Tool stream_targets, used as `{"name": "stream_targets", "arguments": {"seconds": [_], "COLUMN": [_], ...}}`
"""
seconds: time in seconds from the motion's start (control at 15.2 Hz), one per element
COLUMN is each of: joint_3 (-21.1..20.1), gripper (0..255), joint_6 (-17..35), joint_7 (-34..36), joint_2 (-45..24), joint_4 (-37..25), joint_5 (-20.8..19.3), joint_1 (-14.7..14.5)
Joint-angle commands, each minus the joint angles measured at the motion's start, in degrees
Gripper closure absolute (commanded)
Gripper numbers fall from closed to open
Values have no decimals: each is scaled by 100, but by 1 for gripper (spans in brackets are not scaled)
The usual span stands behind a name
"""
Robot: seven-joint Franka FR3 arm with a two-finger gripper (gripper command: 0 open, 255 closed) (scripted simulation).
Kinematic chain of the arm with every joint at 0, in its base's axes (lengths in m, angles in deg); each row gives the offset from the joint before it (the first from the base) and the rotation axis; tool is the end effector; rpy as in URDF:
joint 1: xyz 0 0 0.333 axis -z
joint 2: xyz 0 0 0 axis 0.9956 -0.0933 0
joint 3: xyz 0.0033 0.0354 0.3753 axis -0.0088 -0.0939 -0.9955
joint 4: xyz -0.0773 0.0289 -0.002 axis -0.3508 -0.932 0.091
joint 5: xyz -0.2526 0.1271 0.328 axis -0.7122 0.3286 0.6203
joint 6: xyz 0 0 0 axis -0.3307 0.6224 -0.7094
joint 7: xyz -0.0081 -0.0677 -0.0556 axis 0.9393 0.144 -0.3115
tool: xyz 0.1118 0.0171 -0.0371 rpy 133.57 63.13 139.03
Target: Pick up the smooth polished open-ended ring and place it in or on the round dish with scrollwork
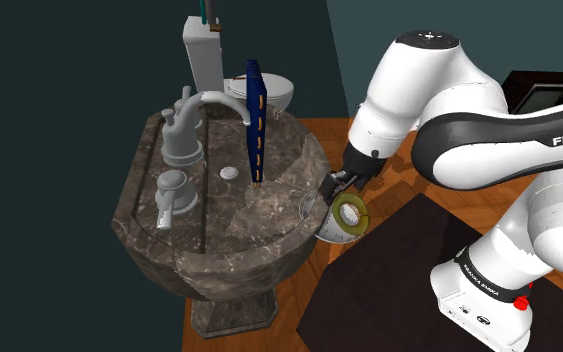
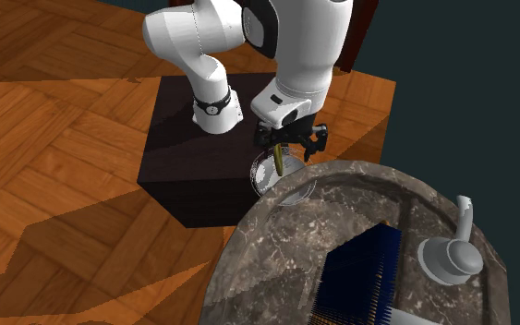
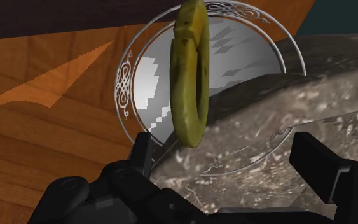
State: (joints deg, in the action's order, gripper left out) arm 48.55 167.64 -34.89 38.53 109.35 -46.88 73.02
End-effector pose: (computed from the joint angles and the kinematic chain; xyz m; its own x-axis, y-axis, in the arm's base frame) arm 0.2865 0.2149 0.3799 0.9877 -0.1083 0.1127 -0.1127 -0.9931 0.0338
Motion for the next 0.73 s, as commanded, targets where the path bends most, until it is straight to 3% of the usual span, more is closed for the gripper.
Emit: {"name": "stream_targets", "arguments": {"seconds": [0.0, 0.13, 0.66], "joint_3": [86, 176, 177], "gripper": [0, 0, 0], "joint_6": [-412, -850, -850], "joint_7": [-26, -42, -41], "joint_2": [252, 484, 484], "joint_4": [-158, -366, -366], "joint_5": [3, -14, -15], "joint_1": [-46, -80, -81]}}
